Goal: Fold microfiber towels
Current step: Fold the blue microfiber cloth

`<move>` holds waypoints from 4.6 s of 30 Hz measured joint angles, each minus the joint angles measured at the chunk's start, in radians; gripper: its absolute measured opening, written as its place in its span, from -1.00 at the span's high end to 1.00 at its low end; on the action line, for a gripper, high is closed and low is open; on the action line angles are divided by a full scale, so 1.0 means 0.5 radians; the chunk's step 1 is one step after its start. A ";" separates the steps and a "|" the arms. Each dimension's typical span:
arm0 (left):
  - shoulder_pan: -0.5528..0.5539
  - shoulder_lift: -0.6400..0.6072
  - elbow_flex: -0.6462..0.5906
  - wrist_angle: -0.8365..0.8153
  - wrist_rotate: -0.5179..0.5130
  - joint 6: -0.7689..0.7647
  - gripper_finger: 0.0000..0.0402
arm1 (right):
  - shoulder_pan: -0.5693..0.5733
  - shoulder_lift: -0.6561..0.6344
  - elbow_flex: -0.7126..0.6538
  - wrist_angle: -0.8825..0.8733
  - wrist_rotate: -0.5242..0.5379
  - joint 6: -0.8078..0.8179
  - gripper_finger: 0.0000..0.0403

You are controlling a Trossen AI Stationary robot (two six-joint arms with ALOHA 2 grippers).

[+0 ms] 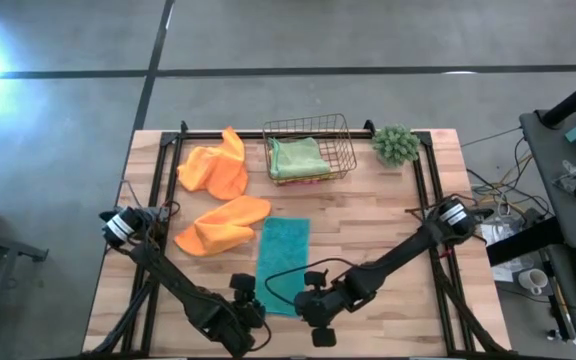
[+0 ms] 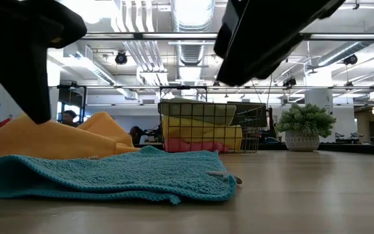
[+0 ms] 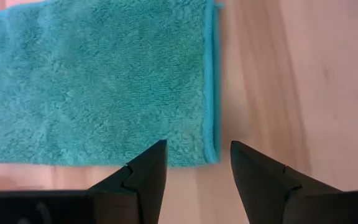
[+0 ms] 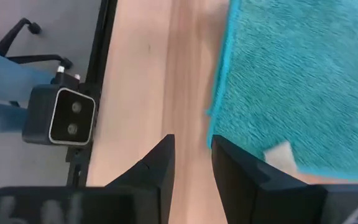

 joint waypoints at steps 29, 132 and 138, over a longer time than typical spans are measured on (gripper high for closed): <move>-0.001 -0.001 -0.328 0.422 -0.018 0.064 0.19 | -0.030 0.448 0.179 0.135 0.332 -0.297 0.01; 0.490 -0.254 -0.180 -0.211 0.222 0.053 0.86 | -0.210 0.452 0.804 -1.360 0.534 0.513 0.47; 0.492 -0.254 -0.176 -0.217 0.315 0.048 0.57 | -0.217 0.452 0.854 -1.429 0.621 0.435 0.27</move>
